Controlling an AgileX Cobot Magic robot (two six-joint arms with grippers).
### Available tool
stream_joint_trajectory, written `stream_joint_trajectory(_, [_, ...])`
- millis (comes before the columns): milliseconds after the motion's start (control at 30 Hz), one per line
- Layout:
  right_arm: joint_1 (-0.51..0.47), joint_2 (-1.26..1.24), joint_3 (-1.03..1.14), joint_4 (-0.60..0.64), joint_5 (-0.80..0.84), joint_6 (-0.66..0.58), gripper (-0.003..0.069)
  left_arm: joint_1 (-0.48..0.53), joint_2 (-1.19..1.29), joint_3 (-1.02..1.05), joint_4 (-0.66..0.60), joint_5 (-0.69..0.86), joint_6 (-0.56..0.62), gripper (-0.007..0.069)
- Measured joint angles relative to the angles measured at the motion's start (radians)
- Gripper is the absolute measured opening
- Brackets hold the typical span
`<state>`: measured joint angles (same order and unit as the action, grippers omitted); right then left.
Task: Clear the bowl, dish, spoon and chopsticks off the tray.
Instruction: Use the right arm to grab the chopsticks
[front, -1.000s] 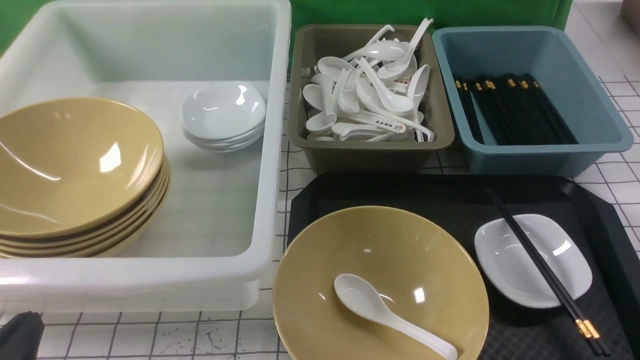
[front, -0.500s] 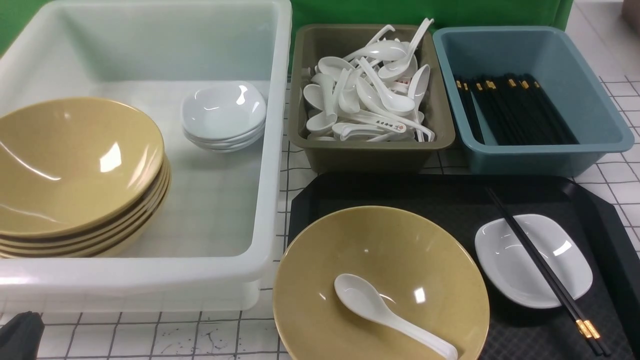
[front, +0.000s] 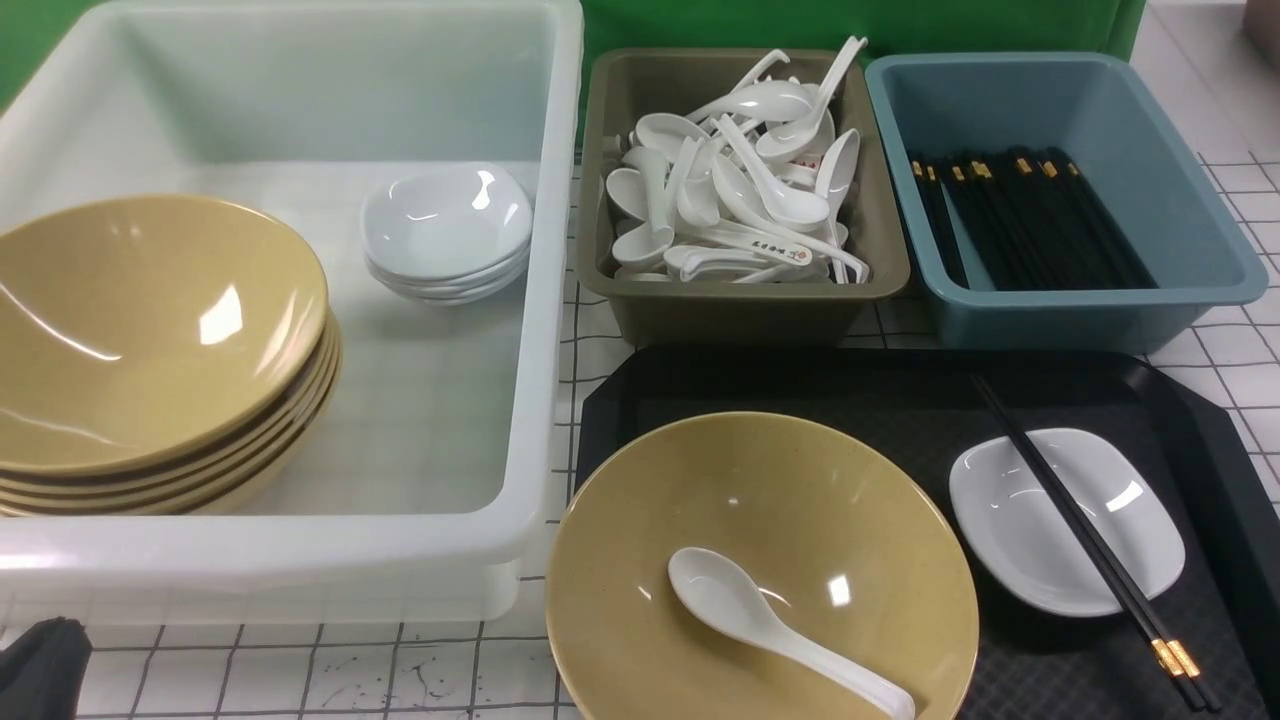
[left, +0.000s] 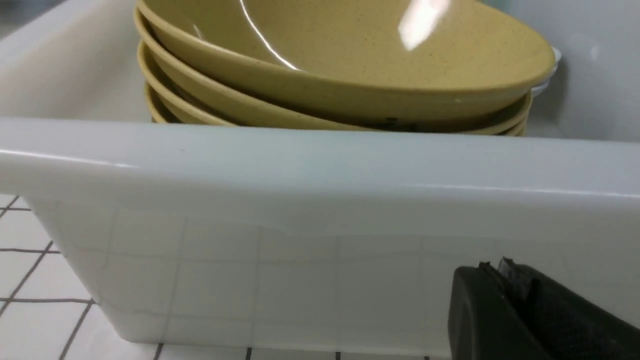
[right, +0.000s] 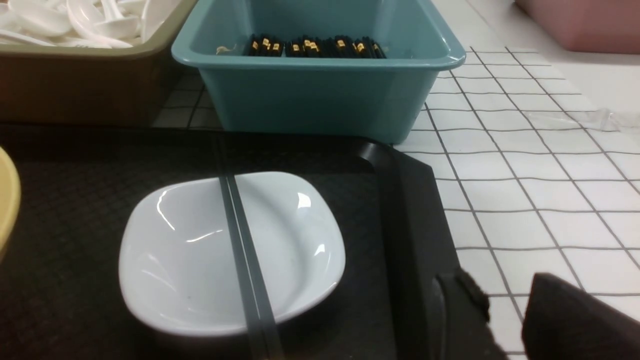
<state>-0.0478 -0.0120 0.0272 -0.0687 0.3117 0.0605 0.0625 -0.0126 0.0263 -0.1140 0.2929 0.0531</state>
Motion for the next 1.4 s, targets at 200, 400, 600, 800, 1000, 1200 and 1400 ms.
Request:
stream_joint_trajectory(200, [0.000, 0.000, 0.000, 0.000, 0.000, 0.009, 0.0244, 0.000, 0.000, 0.000, -0.265, -0.067, -0.065, -0.0006])
stream_joint_trajectory(400, [0.000, 0.000, 0.000, 0.021, -0.002, 0.270, 0.0244, 0.000, 0.000, 0.000, -0.691, -0.119, -0.217, -0.0006])
stream_joint_trajectory(600, [0.000, 0.000, 0.000, 0.142, -0.006, 1.028, 0.0244, 0.000, 0.000, 0.000, -0.883, -0.133, -0.241, -0.0006])
stream_joint_trajectory(800, [0.000, 0.000, 0.000, 0.146, -0.003, 1.155, 0.0244, 0.000, 0.000, 0.000, -0.935, -0.121, -0.224, -0.0006])
stream_joint_trajectory(1000, [0.007, 0.000, 0.000, 0.113, -0.012, 0.923, 0.0244, 0.000, 0.000, -0.090, -0.886, -0.074, -0.002, -0.0006])
stream_joint_trajectory(1200, [0.099, 0.055, -0.143, 0.111, 0.058, 0.618, 0.0171, 0.000, 0.147, -0.309, -0.714, 0.097, 0.161, -0.0006])
stream_joint_trajectory(1400, [0.213, 0.406, -0.457, 0.109, 0.209, 0.275, 0.0036, 0.000, 0.550, -0.600, -0.466, 0.347, 0.185, -0.0006])
